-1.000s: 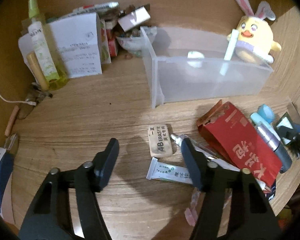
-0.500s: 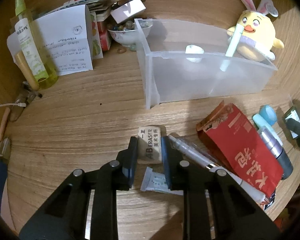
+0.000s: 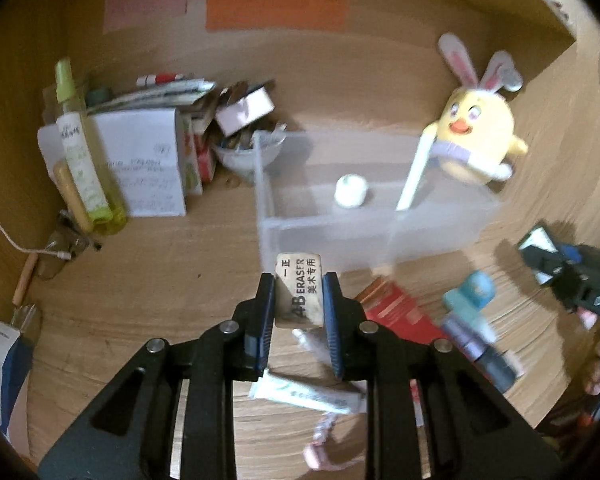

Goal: Organize objects
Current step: 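Grasp the eraser with the left tool while the right tool grasps the dark green bottle, then lower the eraser and green bottle into the clear box and release both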

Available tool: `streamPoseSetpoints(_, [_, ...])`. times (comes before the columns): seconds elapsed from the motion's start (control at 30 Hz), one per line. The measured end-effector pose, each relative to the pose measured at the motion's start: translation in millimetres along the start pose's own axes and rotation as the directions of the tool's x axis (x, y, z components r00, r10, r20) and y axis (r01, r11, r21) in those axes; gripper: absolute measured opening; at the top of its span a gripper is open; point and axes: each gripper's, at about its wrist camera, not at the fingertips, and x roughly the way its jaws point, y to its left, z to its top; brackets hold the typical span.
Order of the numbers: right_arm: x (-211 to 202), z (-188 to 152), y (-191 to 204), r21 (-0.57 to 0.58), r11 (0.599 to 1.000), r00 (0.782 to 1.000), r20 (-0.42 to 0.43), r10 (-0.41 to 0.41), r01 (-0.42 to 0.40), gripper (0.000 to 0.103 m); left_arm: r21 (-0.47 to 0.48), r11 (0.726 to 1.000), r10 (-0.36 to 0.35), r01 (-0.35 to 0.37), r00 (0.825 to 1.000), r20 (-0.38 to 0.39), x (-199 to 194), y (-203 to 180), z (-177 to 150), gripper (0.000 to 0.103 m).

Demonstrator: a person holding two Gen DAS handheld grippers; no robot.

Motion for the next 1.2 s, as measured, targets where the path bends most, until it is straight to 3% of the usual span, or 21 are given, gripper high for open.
streamPoseSetpoints(0.53, [25, 49, 18, -0.028, 0.997, 0.998, 0.02, 0.067, -0.066, 0.038, 0.008, 0.997, -0.079, 0.078, 0.992, 0.101, -3, -30, 42, 0.023])
streamPoseSetpoints(0.73, [37, 69, 29, -0.064, 0.996, 0.997, 0.025, 0.07, -0.068, 0.038, 0.018, 0.996, -0.084, 0.083, 0.992, 0.09, 9, -32, 56, 0.023])
streamPoseSetpoints(0.93, [57, 83, 44, -0.1, 0.987, 0.992, -0.024, 0.122, -0.124, 0.038, 0.024, 0.997, -0.075, 0.073, 0.995, 0.069, 24, -30, 68, 0.023])
streamPoseSetpoints(1.2, [92, 98, 53, -0.156, 0.984, 0.994, -0.074, 0.077, -0.087, 0.038, 0.016, 0.998, -0.061, 0.061, 0.998, 0.017, 50, -24, 77, 0.023])
